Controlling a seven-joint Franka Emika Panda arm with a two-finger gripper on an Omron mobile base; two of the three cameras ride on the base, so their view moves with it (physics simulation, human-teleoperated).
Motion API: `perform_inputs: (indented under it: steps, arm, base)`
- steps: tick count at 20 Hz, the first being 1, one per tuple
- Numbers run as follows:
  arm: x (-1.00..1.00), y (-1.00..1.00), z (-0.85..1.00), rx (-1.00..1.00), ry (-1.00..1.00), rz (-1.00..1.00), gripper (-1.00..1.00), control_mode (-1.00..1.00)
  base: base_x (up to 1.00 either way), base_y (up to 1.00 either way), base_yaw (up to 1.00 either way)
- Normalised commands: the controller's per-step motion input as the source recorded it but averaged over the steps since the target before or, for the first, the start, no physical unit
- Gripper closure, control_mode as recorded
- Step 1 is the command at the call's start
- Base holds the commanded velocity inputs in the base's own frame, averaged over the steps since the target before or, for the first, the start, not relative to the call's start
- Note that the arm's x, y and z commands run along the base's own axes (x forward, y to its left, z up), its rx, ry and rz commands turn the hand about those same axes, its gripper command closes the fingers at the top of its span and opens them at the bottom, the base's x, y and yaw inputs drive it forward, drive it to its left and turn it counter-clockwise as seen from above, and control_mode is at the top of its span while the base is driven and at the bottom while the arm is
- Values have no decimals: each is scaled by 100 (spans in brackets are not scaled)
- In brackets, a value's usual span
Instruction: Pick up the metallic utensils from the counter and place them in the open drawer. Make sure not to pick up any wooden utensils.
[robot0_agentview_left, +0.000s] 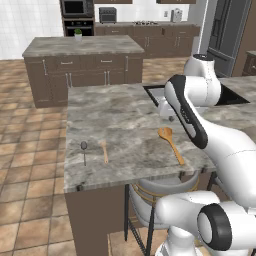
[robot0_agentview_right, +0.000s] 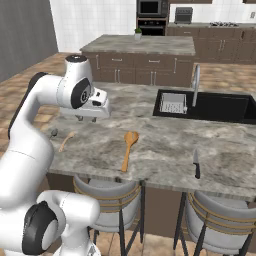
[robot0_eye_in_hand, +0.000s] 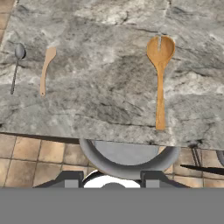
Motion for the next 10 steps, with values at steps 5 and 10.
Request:
perform_inputs:
  steps: [5, 10]
  arm:
    - [0, 1, 0, 0, 0, 0, -100, -100]
    - [-1, 61, 0, 0, 0, 2, -100, -100]
  base:
    - [0, 0, 0]
    - [0, 0, 0]
